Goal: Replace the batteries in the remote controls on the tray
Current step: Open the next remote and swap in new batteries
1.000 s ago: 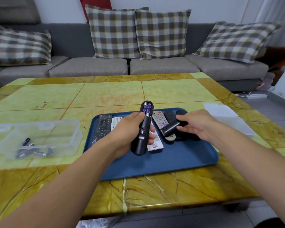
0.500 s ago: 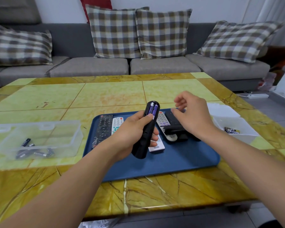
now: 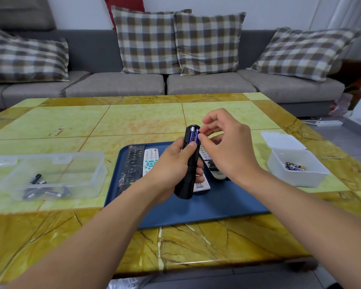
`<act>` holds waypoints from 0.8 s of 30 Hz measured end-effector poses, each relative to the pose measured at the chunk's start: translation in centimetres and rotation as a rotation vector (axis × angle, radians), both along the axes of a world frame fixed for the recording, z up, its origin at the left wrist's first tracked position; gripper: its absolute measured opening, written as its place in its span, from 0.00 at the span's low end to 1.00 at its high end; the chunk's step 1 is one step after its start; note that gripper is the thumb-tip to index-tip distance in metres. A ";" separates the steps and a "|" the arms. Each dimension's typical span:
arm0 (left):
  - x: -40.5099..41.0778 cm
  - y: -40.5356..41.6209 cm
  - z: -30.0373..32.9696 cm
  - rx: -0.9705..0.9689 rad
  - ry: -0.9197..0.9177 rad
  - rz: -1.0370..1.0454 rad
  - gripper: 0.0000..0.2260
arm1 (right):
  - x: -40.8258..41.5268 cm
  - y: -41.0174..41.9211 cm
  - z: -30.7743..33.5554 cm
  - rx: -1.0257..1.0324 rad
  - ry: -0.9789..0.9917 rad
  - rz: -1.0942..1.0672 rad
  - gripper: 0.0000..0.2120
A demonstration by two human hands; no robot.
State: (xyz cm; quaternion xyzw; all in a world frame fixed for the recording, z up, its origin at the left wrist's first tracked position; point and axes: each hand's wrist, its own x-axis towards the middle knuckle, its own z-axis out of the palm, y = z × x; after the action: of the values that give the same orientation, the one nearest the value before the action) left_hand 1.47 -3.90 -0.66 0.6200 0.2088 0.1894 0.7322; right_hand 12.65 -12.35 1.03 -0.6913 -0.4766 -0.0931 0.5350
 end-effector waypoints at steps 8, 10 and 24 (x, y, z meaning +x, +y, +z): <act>-0.2 0.4 -0.2 0.135 0.018 -0.020 0.08 | 0.0 0.0 0.3 0.033 -0.033 -0.031 0.09; -0.2 0.5 -0.1 0.144 0.023 -0.035 0.08 | 0.0 0.0 0.5 0.046 -0.025 -0.020 0.11; 0.1 -1.4 0.3 0.352 -0.019 0.177 0.11 | -1.7 1.2 0.0 0.097 -0.064 -0.137 0.07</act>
State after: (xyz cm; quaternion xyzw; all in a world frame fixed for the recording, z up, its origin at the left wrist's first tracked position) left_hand 1.56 -5.29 -0.33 0.7158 0.2194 0.2923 0.5951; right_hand 10.96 -11.12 1.04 -0.6923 -0.4398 -0.1744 0.5448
